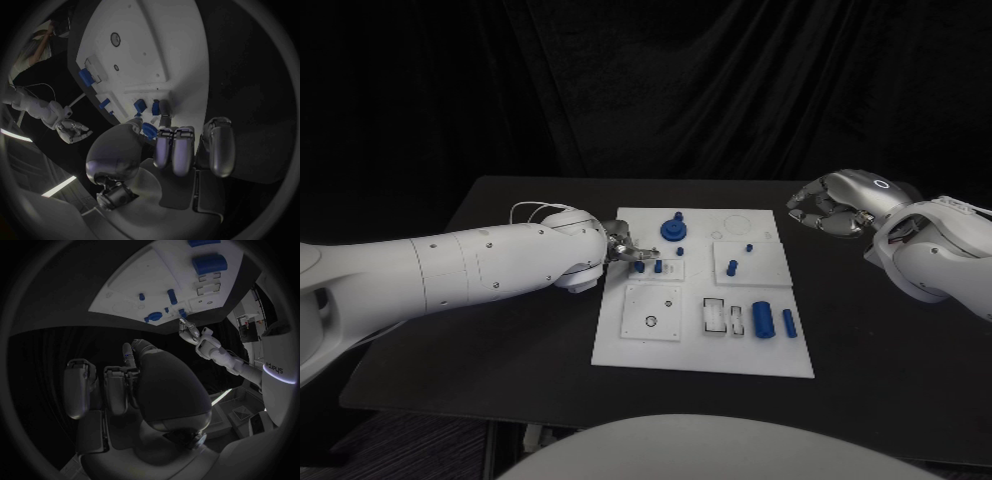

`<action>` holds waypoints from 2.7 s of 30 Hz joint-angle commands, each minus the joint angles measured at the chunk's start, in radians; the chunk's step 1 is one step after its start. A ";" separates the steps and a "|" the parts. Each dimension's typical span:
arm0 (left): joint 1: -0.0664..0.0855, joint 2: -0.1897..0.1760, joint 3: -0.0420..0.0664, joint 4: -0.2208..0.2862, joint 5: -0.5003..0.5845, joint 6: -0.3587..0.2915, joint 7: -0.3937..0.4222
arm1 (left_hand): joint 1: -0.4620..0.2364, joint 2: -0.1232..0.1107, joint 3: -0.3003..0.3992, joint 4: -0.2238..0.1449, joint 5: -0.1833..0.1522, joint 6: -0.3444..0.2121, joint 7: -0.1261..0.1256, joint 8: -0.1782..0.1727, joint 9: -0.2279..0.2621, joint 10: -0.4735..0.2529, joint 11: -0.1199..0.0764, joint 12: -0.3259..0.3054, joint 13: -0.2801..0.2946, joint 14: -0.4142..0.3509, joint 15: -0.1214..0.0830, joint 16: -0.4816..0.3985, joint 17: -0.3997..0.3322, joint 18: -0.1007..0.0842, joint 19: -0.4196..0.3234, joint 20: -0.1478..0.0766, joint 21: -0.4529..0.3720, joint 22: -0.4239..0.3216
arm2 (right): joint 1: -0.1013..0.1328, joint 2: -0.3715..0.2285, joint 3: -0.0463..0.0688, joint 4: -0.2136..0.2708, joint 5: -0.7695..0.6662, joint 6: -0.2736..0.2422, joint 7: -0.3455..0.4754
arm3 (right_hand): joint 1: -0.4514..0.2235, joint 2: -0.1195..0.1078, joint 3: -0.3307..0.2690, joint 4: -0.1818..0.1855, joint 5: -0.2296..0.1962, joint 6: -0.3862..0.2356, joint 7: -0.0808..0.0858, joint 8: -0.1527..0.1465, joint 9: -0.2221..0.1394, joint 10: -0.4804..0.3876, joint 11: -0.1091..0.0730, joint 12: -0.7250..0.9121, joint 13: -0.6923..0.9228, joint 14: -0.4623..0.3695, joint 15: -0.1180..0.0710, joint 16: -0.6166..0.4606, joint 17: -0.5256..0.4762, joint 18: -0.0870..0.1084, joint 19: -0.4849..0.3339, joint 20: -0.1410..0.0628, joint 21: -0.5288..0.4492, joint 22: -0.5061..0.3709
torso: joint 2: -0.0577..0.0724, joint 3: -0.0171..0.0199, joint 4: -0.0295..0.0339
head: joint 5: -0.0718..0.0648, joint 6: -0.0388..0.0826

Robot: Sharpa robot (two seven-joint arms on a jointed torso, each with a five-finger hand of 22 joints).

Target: Assemble the parts on the task board

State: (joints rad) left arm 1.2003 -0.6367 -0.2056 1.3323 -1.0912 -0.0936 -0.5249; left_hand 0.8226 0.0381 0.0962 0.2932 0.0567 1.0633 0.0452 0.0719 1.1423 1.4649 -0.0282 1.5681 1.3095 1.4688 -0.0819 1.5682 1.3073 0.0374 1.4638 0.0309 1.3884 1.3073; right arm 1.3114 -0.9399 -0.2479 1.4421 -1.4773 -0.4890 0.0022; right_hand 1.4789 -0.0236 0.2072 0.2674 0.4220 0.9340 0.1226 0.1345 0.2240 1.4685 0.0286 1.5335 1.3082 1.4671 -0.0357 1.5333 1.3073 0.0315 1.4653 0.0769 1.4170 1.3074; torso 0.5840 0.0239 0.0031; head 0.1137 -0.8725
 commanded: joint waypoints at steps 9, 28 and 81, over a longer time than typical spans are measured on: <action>-0.011 -0.005 -0.006 -0.002 0.004 -0.007 0.016 | -0.008 0.058 -0.058 -0.002 0.022 0.010 -0.003 0.043 0.056 0.106 0.000 0.003 0.261 0.102 0.004 0.003 0.264 0.005 0.028 0.004 0.002 0.207 | -0.002 -0.001 0.001 0.000 -0.002 0.009 -0.022 | 0.011 -0.002 0.007 0.000 0.005 0.007 -0.001 -0.006 -0.001 0.046 0.007 -0.006 0.217 0.084 0.008 -0.004 0.224 0.009 0.015 0.006 -0.004 0.211 | 0.000 -0.0005 0.0005 | 0.001 0.000; -0.011 -0.006 -0.006 -0.001 0.004 -0.038 0.040 | 0.028 0.132 -0.139 -0.001 0.075 0.003 -0.025 0.188 0.198 0.106 -0.018 0.003 0.261 0.102 -0.011 0.003 0.264 0.004 0.031 -0.009 0.008 0.209 | -0.003 -0.001 0.001 0.000 -0.002 0.010 -0.025 | 0.010 -0.003 0.010 0.001 0.006 0.005 0.000 -0.007 -0.002 0.047 0.007 -0.005 0.218 0.083 0.008 -0.005 0.223 0.009 0.014 0.006 -0.006 0.210 | -0.001 -0.0010 -0.0010 | 0.004 0.000; -0.013 -0.012 -0.006 0.011 0.004 -0.009 0.069 | 0.297 0.071 -0.084 -0.043 0.371 -0.083 -0.016 0.173 0.148 0.106 -0.011 0.003 0.261 0.102 -0.005 0.003 0.264 0.010 0.013 -0.005 -0.019 0.201 | -0.006 -0.001 0.001 0.000 -0.002 0.008 -0.026 | 0.010 -0.004 0.012 0.001 0.006 0.006 0.000 -0.007 -0.003 0.046 0.008 -0.006 0.217 0.083 0.009 -0.006 0.222 0.009 0.014 0.006 -0.006 0.210 | 0.000 0.0002 0.0004 | 0.004 0.000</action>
State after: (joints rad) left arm 1.1909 -0.6511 -0.2089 1.3417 -1.0913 -0.1073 -0.4616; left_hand 1.1108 0.1090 0.0082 0.2507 0.4295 0.9760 0.0285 0.2492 1.2920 1.4651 -0.0424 1.5681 1.3095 1.4688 -0.0893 1.5682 1.3075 0.0375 1.4635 0.0235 1.3743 1.3077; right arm 1.3082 -0.9397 -0.2479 1.4407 -1.4773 -0.4820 -0.0064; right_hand 1.4831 -0.0278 0.2154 0.2675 0.4219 0.9340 0.1226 0.1308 0.2228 1.4685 0.0286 1.5335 1.3080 1.4671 -0.0357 1.5333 1.3073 0.0314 1.4653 0.0769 1.4170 1.3074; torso 0.5834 0.0239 0.0033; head 0.1182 -0.8725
